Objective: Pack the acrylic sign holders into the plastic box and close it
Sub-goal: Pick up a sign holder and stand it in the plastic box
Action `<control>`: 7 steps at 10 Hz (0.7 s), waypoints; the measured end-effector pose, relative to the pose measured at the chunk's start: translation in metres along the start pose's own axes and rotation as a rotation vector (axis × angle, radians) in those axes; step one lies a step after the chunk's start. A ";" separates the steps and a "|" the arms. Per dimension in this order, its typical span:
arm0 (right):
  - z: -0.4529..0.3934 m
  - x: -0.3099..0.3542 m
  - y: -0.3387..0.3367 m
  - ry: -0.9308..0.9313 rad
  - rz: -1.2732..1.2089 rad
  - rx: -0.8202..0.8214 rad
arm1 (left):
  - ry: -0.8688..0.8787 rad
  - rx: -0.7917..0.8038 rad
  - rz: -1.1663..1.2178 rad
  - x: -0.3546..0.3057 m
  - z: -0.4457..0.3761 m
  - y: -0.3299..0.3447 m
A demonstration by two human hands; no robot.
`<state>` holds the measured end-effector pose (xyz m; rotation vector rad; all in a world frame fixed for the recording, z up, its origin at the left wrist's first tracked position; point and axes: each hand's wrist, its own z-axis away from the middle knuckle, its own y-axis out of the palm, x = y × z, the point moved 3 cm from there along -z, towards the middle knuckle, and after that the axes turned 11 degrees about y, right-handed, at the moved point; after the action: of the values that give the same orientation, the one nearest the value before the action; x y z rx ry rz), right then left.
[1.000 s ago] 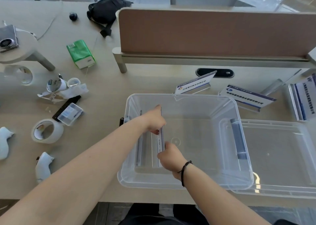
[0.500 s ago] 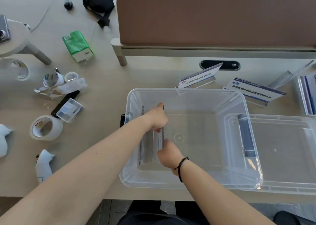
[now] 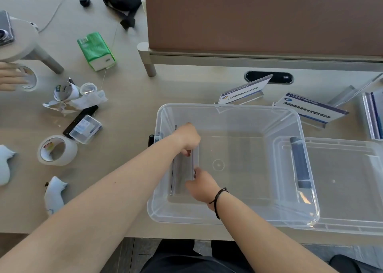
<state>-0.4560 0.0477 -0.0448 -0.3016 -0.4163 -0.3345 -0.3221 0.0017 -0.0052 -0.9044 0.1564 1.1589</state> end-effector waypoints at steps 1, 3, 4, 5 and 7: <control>0.002 0.001 0.001 0.010 -0.038 0.018 | 0.001 -0.026 0.045 0.000 0.001 -0.002; 0.009 0.005 0.001 0.061 -0.103 0.083 | -0.012 -0.018 0.136 0.002 0.006 -0.005; 0.012 0.009 0.004 0.082 -0.104 0.082 | -0.023 -0.018 0.156 0.005 0.005 -0.004; 0.015 0.010 0.001 0.102 -0.139 0.098 | -0.033 0.014 0.264 0.006 0.010 -0.005; 0.016 0.012 -0.002 0.142 -0.188 0.139 | -0.016 0.047 0.248 0.006 0.013 -0.008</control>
<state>-0.4522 0.0484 -0.0255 -0.1014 -0.3264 -0.5048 -0.3176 0.0143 0.0042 -0.8508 0.2875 1.3860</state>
